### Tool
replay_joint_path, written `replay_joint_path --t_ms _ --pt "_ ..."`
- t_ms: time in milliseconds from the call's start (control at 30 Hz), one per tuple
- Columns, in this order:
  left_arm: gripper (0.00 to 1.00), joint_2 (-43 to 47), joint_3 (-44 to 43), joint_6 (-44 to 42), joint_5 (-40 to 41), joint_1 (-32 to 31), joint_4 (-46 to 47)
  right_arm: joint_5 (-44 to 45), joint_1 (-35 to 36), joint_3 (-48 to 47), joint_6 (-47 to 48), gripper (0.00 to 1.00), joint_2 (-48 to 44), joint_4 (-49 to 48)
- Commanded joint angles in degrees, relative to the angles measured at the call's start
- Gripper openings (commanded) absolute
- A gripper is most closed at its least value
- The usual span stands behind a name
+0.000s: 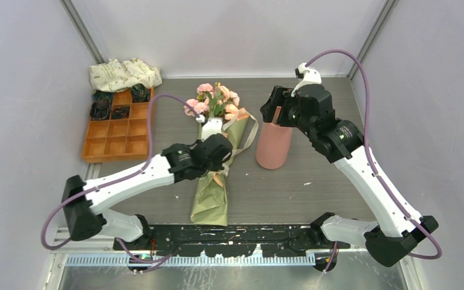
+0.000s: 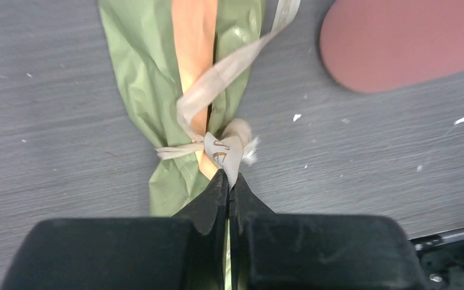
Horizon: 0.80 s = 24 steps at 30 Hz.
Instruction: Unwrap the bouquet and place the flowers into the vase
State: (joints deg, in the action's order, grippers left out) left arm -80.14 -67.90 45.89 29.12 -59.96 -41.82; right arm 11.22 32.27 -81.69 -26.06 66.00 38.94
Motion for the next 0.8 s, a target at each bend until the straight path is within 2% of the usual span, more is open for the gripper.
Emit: replay_joint_path --t_ms 0,333,500,767 --pt "0.0 6.95 -5.33 -1.58 7.45 0.23 -4.92 -1.63 0.21 -0.09 -0.96 0.79 -0.55 -3.68" --pt "0.05 18.28 -15.63 -4.72 26.57 2.18 -17.34 -5.01 2.09 0.77 -1.17 0.79 1.35 -4.49" --pt "0.1 23.73 -13.01 -4.97 32.09 4.16 -19.07 -3.75 6.29 0.2 -0.49 0.8 4.57 -4.24" --pt "0.18 27.37 -5.41 -2.48 32.3 13.22 -21.04 -1.83 14.94 1.33 -1.81 0.8 10.05 -5.54"
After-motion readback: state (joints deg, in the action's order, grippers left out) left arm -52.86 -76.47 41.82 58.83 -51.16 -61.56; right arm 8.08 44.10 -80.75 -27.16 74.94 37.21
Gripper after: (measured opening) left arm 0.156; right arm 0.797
